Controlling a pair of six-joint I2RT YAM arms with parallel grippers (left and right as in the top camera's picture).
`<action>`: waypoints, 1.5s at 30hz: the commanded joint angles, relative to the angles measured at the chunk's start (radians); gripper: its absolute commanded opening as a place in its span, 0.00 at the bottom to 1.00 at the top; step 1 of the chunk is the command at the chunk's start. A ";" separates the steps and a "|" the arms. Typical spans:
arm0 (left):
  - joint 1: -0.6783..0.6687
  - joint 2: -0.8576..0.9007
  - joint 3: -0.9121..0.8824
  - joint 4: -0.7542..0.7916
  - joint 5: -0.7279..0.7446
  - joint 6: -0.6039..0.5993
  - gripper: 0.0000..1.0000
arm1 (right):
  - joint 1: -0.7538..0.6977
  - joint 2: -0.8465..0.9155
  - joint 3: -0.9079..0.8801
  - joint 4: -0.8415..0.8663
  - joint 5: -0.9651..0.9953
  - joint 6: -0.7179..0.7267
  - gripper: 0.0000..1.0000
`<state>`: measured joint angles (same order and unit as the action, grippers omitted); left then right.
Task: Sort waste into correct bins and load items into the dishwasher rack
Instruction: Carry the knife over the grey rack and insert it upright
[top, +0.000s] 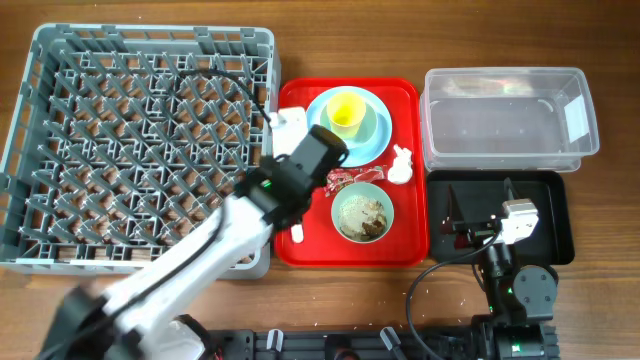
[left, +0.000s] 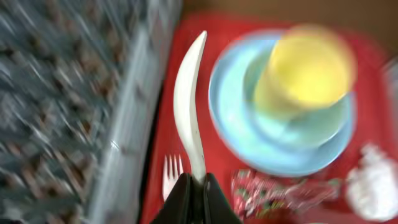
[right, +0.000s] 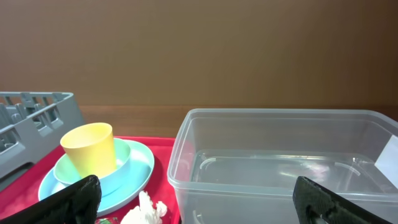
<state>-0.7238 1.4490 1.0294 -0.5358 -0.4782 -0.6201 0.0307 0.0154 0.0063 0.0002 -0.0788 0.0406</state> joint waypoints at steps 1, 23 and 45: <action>0.025 -0.159 0.005 0.027 -0.142 0.248 0.04 | -0.005 -0.005 -0.001 0.005 -0.015 0.011 1.00; 0.390 0.150 0.005 -0.014 0.437 0.534 0.34 | -0.005 -0.005 -0.001 0.005 -0.015 0.011 1.00; 0.394 0.024 0.061 -0.016 0.346 0.250 0.26 | -0.005 -0.005 -0.001 0.005 -0.015 0.012 1.00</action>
<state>-0.3511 1.4189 1.0847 -0.5983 -0.1085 -0.3763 0.0307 0.0154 0.0063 -0.0006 -0.0792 0.0406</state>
